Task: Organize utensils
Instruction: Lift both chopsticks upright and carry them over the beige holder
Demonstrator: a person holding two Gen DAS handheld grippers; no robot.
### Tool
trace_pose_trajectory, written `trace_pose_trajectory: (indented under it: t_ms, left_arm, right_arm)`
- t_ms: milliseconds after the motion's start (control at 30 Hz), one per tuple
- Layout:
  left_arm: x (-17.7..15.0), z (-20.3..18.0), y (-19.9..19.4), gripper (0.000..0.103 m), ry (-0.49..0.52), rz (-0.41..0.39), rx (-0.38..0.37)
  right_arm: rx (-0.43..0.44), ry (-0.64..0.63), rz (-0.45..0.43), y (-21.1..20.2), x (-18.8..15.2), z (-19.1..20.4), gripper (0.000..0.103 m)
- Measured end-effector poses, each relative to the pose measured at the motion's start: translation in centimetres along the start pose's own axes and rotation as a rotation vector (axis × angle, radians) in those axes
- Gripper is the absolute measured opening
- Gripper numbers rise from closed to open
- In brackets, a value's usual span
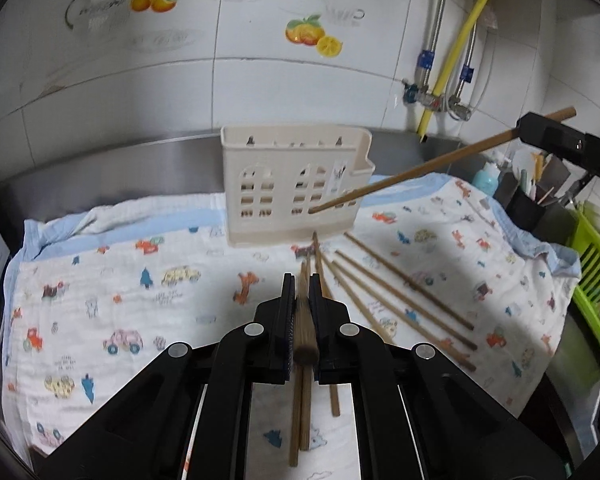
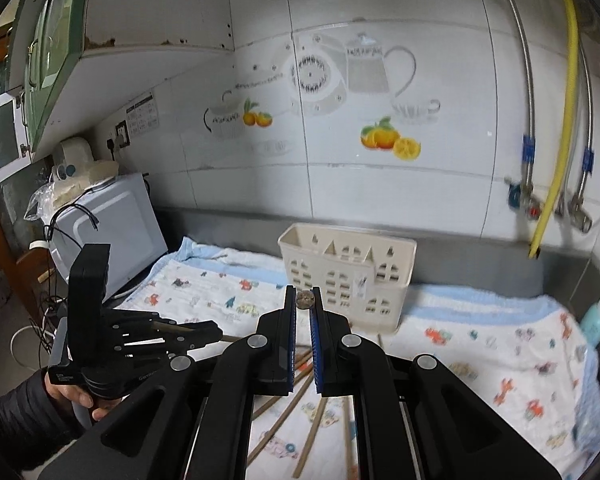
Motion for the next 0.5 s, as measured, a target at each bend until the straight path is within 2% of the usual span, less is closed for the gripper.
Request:
trace_pose_trajectory:
  t_ms: [233, 500]
  left_arm:
    - [3.6, -0.6, -0.7, 0.006, 0.067, -0.024, 0.004]
    - [9.2, -1.1, -2.4, 0.006, 0.134, -0.084, 0.019]
  right_arm:
    - [-0.041, -0.05, -0.01, -1.2, 3.8, -1.4, 0.007]
    - [-0.126, -0.072, 0.009, 0.1, 6.8, -4.1, 0.007]
Point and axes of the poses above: each gripper's, at about its wrist camera, not at the fingertips, and y roughly the way its jaws point, z to its left, x to its top, the point moved 8 cm from there along y, roughly the way its jaws point, and after that the axes turned 8 degrees about y, right-handed, at the moved point
